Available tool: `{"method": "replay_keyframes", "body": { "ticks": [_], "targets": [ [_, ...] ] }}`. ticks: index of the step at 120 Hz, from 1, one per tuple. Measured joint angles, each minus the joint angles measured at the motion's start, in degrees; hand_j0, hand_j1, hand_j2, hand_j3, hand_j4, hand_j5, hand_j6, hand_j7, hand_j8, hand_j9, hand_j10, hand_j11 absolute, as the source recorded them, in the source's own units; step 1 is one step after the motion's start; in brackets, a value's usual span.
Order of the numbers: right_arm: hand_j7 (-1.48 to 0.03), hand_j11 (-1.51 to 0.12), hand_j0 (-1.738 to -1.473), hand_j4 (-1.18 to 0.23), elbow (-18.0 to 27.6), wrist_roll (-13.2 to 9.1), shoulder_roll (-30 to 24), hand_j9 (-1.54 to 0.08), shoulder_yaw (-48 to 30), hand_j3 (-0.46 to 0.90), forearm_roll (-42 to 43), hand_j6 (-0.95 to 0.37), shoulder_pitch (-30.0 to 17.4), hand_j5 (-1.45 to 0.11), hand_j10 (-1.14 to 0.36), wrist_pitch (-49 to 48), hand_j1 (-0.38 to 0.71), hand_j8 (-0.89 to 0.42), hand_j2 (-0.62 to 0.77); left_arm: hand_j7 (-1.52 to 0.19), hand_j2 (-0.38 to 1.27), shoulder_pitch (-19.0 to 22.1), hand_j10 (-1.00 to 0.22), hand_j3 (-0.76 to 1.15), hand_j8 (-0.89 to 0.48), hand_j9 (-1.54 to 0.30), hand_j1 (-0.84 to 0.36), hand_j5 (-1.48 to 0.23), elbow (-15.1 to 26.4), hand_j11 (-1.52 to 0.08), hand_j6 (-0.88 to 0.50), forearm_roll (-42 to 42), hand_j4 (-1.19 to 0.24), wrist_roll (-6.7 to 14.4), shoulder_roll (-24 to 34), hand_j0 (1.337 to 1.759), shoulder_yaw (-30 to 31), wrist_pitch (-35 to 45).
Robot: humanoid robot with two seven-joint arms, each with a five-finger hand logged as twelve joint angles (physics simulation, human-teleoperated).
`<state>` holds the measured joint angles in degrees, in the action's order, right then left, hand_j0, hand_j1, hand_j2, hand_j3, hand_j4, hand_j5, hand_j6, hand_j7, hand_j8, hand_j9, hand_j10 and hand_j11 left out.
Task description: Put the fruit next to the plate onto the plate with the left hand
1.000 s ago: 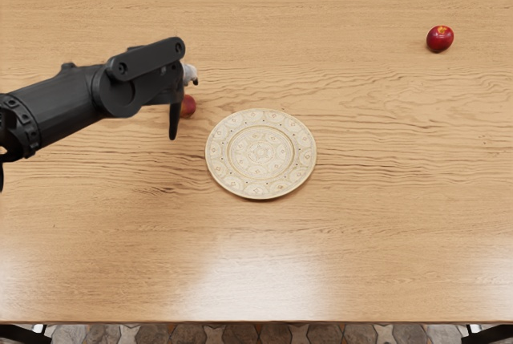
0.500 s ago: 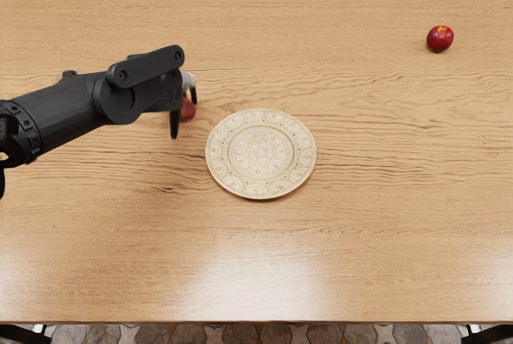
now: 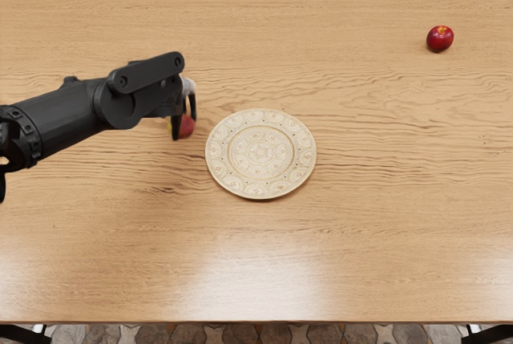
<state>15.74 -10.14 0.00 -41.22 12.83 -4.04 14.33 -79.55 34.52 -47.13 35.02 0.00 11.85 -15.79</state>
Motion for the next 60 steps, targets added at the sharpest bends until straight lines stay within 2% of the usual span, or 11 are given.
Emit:
{"method": "replay_keyframes", "body": {
  "ticks": [21,30,33,56,60],
  "targets": [
    [0.0,0.0,-1.658,0.0,0.0,0.0,0.0,0.0,0.0,0.0,0.0,0.0,0.0,0.0,0.0,0.0,-0.35,0.0,0.0,-0.81,0.3,0.0,-0.61,0.0,-0.62,-0.83,-0.23,-0.79,0.1,-0.83,-0.52,0.4,-0.72,0.0,0.0,1.653,0.0,-0.2],
    [0.0,0.0,-1.658,0.0,0.0,0.0,0.0,0.0,0.0,0.0,0.0,0.0,0.0,0.0,0.0,0.0,-0.35,0.0,0.0,-0.84,0.39,-0.8,-0.63,0.0,-0.63,-0.85,-0.24,-0.83,0.1,-0.85,-0.53,0.6,-0.73,0.0,0.0,1.654,0.1,-0.3],
    [0.0,0.0,-1.658,0.0,0.0,0.0,0.0,0.0,0.0,0.0,0.0,0.0,0.0,0.0,0.0,0.0,-0.35,0.0,0.0,-0.85,0.45,-1.9,-0.64,0.0,-0.63,-0.86,-0.26,-0.84,0.1,-0.86,-0.52,1.0,-0.72,0.0,0.0,1.655,0.1,-0.4],
    [0.0,0.0,-1.658,0.0,0.0,0.0,0.0,0.0,0.0,0.0,0.0,0.0,0.1,0.0,0.0,0.0,-0.35,0.0,0.0,-0.89,0.45,-7.4,-0.66,0.0,-0.61,-0.89,-0.27,-0.89,0.9,-0.89,-0.5,4.8,-0.69,0.0,0.0,1.656,0.0,-1.4],
    [0.0,0.0,-1.658,0.0,0.0,0.0,0.0,0.0,0.0,0.0,0.0,0.0,0.1,0.0,0.0,0.0,-0.35,0.0,0.0,-0.89,0.5,-8.4,-0.66,0.0,-0.61,-0.89,-0.28,-0.9,1.2,-0.89,-0.48,5.8,-0.68,0.0,0.0,1.656,0.0,-1.7]
  ]
}}
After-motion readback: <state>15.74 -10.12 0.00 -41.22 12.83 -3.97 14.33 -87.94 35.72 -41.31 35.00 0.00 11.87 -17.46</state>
